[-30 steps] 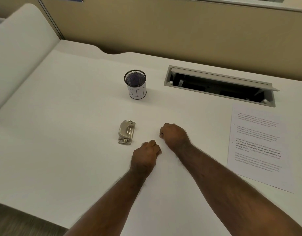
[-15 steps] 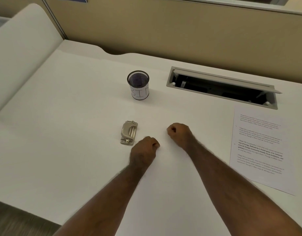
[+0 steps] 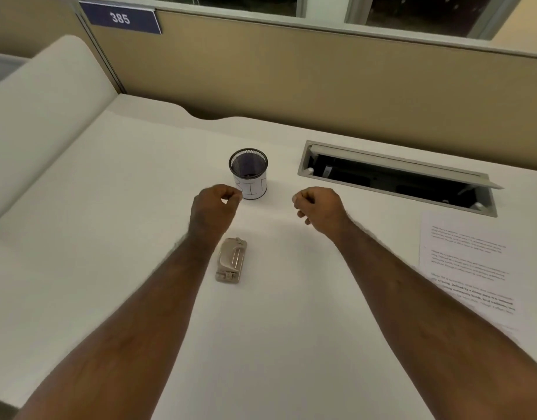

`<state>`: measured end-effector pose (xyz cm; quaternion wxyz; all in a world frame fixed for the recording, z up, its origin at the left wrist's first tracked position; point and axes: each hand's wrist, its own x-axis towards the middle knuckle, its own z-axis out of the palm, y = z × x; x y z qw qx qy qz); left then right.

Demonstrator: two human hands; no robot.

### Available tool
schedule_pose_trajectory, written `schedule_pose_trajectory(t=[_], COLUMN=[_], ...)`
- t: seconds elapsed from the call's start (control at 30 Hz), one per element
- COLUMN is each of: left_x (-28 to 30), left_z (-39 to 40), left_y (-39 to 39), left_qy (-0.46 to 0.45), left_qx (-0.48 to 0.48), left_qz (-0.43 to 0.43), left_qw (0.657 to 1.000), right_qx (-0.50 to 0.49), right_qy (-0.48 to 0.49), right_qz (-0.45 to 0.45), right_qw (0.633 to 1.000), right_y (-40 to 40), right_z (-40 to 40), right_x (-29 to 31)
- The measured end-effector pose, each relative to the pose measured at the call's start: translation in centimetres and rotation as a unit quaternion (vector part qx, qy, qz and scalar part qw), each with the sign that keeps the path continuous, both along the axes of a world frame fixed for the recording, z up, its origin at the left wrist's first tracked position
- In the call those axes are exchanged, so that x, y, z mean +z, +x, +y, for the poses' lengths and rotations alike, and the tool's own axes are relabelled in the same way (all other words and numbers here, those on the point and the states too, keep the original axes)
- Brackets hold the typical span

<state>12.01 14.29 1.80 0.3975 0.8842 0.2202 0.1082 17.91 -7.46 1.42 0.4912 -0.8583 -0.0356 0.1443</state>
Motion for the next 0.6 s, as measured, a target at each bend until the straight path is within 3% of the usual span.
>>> schedule_pose_trajectory(t=[0.2, 0.4, 0.6], left_x=[2.7, 2.6, 2.9], left_z=[1.2, 0.7, 1.1], left_y=[6.5, 9.5, 10.1], left_qy=[0.045, 0.136, 0.165], left_qx=[-0.026, -0.041, -0.05], left_qz=[0.003, 0.081, 0.108], left_qw=[0.999, 0.987, 0.979], right_qx=[0.003, 0.033, 0.057], right_qy=[-0.02, -0.139, -0.171], right_qz=[-0.074, -0.078, -0.073], right_qw=[0.997, 0.987, 0.981], right_y=[4.7, 6.8, 7.6], right_z=[6.7, 10.1, 11.2], right_x=[3.5, 3.7, 3.8])
